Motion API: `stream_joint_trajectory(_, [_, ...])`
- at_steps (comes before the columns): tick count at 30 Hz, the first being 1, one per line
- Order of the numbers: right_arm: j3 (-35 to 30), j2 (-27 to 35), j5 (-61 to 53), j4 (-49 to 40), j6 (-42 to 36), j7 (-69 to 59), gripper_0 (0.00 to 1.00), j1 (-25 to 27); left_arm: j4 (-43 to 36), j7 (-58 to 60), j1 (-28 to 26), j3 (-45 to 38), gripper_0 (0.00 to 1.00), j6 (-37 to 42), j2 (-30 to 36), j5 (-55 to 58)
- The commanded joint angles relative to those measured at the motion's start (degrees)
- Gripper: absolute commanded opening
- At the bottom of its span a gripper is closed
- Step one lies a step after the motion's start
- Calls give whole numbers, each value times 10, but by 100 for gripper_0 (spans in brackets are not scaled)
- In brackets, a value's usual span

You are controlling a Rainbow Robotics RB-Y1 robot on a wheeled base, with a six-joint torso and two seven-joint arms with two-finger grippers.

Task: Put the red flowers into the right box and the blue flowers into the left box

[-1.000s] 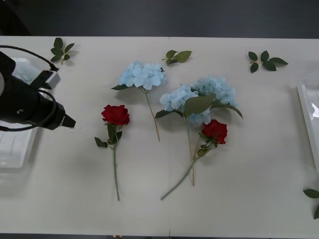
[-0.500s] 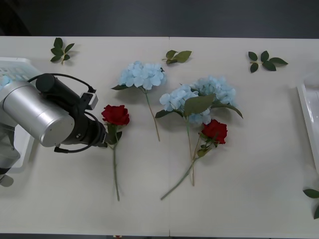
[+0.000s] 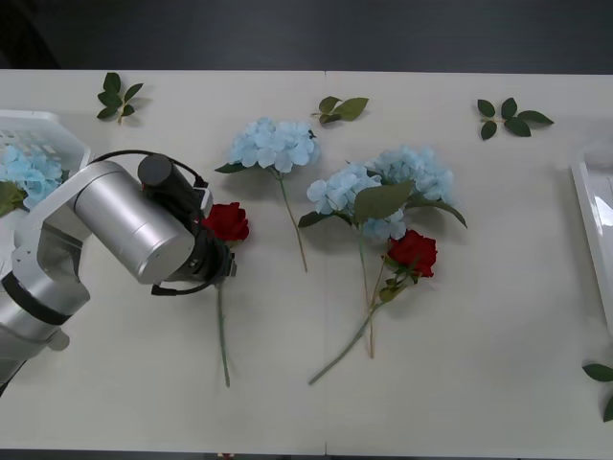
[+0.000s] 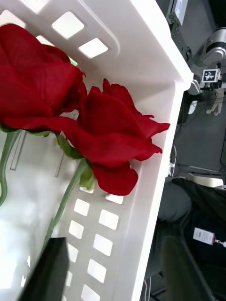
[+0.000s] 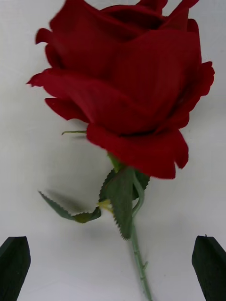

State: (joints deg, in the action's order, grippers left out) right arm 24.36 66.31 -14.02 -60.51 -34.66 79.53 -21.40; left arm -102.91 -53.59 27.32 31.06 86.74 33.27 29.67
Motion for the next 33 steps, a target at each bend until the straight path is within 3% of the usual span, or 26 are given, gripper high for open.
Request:
stream_joint_trajectory(1, [-3, 7, -20, -5, 1, 23, 75, -1, 28, -6, 23, -8, 100, -15, -22, -8])
stream_joint_trajectory(12, [-9, 22, -222, -68, -54, 31, 100, 0, 95, -15, 41, 33, 100, -74, -24, -1])
stream_joint_trajectory(16, [-21, 36, -281, -116, -95, 34, 100, 0, 103, -16, 42, 34, 92, -71, -25, 7])
stream_joint_trajectory(23, [-48, 54, -366, -222, -193, 41, 100, 0, 118, -20, 48, 42, 68, -72, -25, 14])
stream_joint_trajectory(29, [-100, 58, -463, -334, -306, 19, 100, -1, 128, -23, 49, 42, 66, -72, -26, 21])
stream_joint_trajectory(33, [-131, 53, -495, -393, -378, -54, 100, 0, 130, -24, 49, 44, 57, -72, -25, 21])
